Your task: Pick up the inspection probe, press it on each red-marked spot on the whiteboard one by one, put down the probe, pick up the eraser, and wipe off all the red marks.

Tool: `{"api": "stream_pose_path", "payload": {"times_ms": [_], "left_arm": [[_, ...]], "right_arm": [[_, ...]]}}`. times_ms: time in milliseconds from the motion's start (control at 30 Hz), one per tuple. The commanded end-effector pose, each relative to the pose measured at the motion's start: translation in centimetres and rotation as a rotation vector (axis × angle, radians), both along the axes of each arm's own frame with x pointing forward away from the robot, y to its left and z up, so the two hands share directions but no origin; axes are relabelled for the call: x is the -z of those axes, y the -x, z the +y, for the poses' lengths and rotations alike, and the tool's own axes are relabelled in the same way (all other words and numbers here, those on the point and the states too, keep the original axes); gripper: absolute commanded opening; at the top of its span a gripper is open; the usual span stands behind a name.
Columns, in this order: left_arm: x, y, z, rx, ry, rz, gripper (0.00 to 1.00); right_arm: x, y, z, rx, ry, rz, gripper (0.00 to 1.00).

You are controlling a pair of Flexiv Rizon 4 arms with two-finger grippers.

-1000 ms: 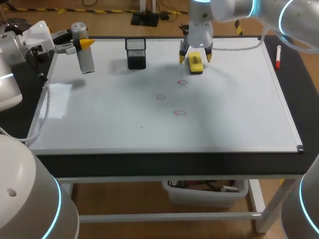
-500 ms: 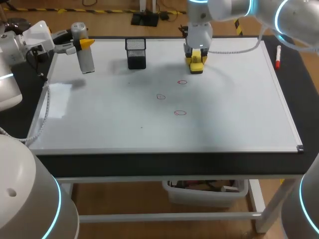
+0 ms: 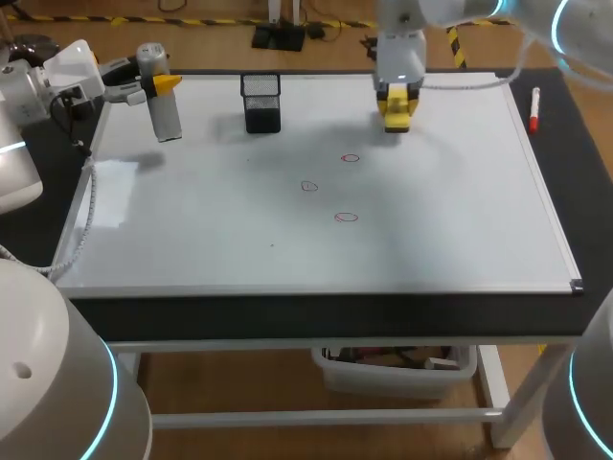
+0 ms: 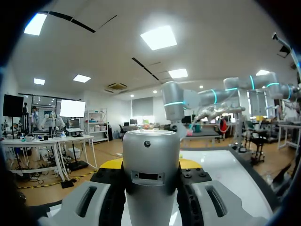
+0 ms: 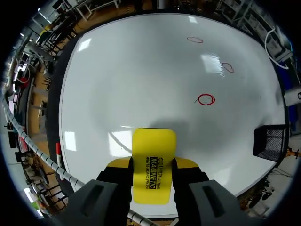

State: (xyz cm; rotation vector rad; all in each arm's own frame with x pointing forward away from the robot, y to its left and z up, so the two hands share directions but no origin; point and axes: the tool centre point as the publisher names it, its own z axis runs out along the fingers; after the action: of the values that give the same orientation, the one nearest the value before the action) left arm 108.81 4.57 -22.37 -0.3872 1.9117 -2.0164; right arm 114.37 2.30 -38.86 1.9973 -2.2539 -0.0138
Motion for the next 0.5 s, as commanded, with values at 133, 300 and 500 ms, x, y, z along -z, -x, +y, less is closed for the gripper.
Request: {"api": "stream_pose_path", "payload": {"times_ms": [133, 300, 500], "left_arm": [[-0.1, 0.1, -0.1, -0.005, 0.001, -0.003, 0.0], [-0.1, 0.1, -0.1, -0.005, 0.001, -0.003, 0.0], [-0.1, 0.1, -0.1, -0.005, 0.001, -0.003, 0.0]], "right_arm": [[-2.0, 2.5, -4.2, 0.103, 0.001, -0.028, 0.0], [-2.3, 4.2, -7.0, 0.194, -0.001, -0.043, 0.0], [-2.4, 6.3, -10.3, 0.27, 0.023, -0.051, 0.0]]}}
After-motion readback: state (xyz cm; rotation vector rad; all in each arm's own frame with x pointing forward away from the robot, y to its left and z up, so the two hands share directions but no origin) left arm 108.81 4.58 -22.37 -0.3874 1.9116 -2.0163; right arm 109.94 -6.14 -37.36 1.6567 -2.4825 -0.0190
